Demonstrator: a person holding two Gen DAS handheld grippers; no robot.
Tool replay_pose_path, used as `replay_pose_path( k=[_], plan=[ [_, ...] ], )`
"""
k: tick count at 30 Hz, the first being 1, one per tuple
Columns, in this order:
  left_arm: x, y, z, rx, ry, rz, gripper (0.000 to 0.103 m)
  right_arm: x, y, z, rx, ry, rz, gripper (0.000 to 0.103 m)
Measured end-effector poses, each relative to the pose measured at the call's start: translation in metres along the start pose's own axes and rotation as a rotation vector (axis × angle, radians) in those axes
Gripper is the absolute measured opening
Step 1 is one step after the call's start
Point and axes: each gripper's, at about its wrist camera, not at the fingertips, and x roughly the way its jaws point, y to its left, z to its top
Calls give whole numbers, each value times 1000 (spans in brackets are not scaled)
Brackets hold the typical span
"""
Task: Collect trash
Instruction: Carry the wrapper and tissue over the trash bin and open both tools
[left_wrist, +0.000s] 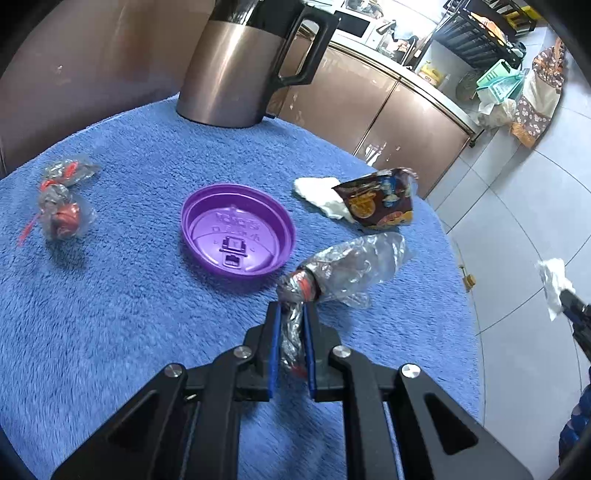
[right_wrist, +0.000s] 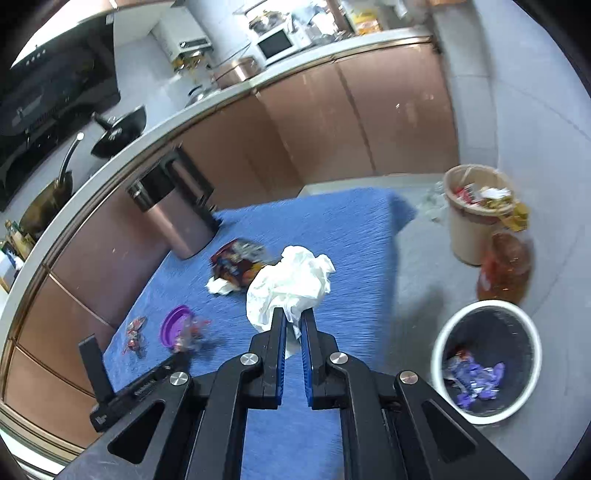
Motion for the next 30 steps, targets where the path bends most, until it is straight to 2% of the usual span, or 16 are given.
replay_pose_path(
  k=[4, 8, 14, 19, 24, 30],
  plan=[
    [-14, -28, -2, 28, -12, -18, 11, -21, -32, -6, 28, -35, -38, 8],
    [-21, -76, -5, 104, -11, -51, 11, -35, -65, -14, 70, -57, -55, 8],
    [-10, -151, -15, 201, 48, -121, 11, -58, -111, -22, 123, -109, -89, 8],
    [19, -222, -27, 313, 113, -139, 11, -66, -148, -30, 158, -134, -162, 8],
    [55, -289, -45, 437, 172, -139, 11, -54, -182, -37, 210, -108, -191, 8],
    [100, -342, -59, 520, 236, -130, 11, -40, -212, -41, 245, -75, -224, 9]
  ],
)
